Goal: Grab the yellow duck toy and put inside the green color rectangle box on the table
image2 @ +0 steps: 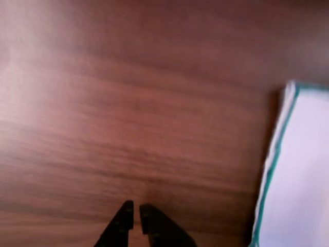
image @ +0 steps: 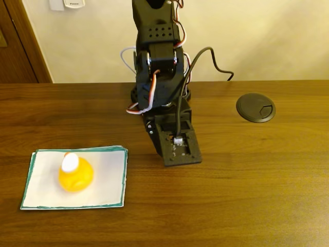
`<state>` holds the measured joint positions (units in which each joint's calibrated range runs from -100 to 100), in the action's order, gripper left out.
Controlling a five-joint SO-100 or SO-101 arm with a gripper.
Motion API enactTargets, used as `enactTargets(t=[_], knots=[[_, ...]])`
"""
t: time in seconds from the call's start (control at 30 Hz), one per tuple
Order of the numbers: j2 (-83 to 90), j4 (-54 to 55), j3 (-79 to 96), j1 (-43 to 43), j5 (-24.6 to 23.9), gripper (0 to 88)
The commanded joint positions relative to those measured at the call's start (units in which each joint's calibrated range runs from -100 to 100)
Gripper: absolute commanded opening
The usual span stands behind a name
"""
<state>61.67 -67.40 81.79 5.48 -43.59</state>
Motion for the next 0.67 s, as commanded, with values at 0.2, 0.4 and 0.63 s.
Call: enactTargets(t=[0.2, 0.4, 0.63], knots=[[37.5, -14.2, 18.1, -2.0, -1.3, 0.2], [38.3, -17.1, 18.1, -1.3, -4.0, 0.9], [38.3, -17.4, 18.1, 3.2, -3.7, 0.9]])
